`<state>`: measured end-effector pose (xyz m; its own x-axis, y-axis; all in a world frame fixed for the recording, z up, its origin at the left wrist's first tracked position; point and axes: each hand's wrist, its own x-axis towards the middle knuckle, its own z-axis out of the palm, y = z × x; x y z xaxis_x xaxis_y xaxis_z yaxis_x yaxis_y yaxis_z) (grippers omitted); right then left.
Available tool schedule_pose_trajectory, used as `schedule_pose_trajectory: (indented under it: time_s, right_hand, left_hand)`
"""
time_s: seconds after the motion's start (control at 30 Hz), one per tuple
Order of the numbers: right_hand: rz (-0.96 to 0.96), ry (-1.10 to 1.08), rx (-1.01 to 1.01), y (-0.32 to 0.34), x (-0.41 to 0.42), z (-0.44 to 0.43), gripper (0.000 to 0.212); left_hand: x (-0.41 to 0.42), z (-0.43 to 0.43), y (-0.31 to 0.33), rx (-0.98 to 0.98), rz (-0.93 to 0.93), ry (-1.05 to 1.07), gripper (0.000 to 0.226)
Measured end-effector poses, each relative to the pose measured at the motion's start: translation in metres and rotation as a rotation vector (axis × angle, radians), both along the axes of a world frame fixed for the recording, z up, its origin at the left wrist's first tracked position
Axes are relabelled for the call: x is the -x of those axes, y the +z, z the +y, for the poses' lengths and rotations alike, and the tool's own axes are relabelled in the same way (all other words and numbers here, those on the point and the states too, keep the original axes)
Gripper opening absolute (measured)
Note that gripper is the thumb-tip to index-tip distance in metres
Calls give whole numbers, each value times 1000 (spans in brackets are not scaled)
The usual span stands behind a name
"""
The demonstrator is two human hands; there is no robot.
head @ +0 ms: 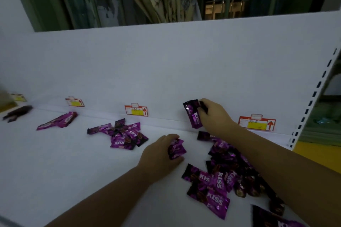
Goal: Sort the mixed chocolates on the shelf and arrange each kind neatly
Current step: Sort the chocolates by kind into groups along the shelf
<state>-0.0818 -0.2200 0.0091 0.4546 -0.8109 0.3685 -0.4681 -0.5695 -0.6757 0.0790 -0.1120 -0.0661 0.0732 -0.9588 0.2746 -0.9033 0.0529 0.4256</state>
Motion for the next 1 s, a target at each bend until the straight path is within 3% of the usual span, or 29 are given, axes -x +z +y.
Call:
schedule_pose_trajectory:
  time_s: [0.23, 0.33, 0.43, 0.63, 0.83, 1.0]
  right_hand:
    - [79, -42, -153, -8, -53, 12, 30]
    - [242, -52, -127, -7, -90, 27, 41]
    - [418, -51, -80, -15, -124, 34, 28]
    - [388, -80, 51, -37, -177, 53, 9]
    - [442, -134, 131, -58, -217, 60, 39]
    - [409, -198, 72, -68, -235, 61, 51]
  left_hand:
    - [-53, 5, 17, 57, -34, -199, 53]
    - [-103, 10, 21, 75, -26, -203, 51]
    - [-163, 9, 15, 80, -93, -135, 50]
    - [-246, 14, 9, 107, -27, -66, 50]
    - [-283, -3, -6, 75, 121, -3, 63]
    - [-281, -14, -23, 119, -136, -9, 71]
